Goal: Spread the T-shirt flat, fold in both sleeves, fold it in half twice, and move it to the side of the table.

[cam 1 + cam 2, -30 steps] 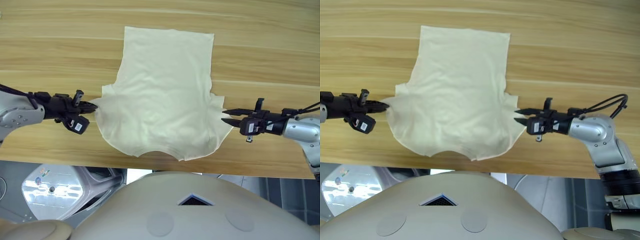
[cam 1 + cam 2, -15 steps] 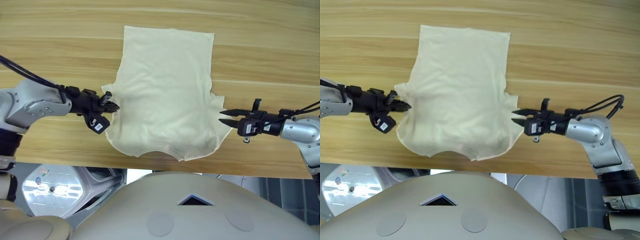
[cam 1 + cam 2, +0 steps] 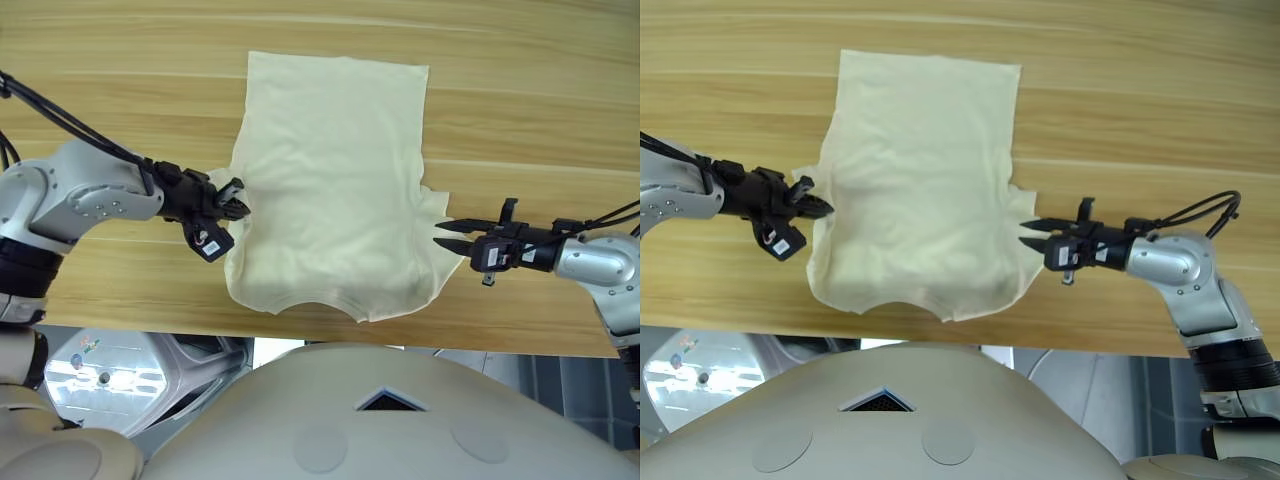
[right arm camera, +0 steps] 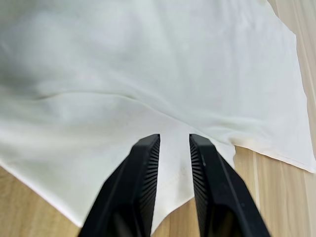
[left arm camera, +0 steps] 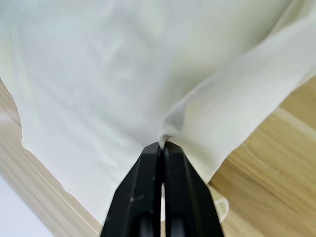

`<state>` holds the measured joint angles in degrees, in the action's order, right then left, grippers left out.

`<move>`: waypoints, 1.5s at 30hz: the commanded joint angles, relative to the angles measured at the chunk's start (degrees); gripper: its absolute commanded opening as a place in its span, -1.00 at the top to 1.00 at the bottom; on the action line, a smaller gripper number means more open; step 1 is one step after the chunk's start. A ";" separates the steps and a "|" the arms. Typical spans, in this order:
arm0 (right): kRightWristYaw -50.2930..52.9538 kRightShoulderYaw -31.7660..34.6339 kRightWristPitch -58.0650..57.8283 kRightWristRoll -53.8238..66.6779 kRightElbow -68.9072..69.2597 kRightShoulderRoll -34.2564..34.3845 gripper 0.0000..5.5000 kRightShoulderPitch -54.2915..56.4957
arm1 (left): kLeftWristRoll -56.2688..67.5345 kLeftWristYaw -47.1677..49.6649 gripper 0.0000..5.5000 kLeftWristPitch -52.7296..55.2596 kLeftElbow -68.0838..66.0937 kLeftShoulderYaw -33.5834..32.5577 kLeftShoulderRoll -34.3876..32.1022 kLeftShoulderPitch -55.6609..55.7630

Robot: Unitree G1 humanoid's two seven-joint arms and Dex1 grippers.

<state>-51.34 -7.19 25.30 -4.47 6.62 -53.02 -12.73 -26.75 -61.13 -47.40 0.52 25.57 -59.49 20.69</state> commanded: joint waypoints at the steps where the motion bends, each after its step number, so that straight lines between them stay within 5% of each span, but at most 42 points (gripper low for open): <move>1: -0.19 -0.14 -0.34 -0.49 0.50 -0.08 0.60 1.18 | -0.31 -1.29 0.99 -0.33 -1.54 1.44 1.38 2.80; 16: -0.05 -0.41 -0.64 -0.55 0.77 0.36 0.60 1.54 | -4.31 -2.73 0.99 -1.14 -3.05 8.09 8.24 6.37; 31: 0.34 -1.80 -0.80 -1.13 0.27 1.47 0.60 2.64 | -2.35 -0.67 0.99 0.47 0.91 6.40 9.88 6.40; 45: 0.12 -2.16 -0.73 -1.18 0.12 2.07 0.60 3.35 | -4.41 4.50 0.25 1.37 -1.13 3.11 10.08 7.05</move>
<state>-51.25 -9.48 24.83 -5.63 6.67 -50.89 -10.18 -30.46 -57.61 -45.81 -0.25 29.27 -48.95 27.30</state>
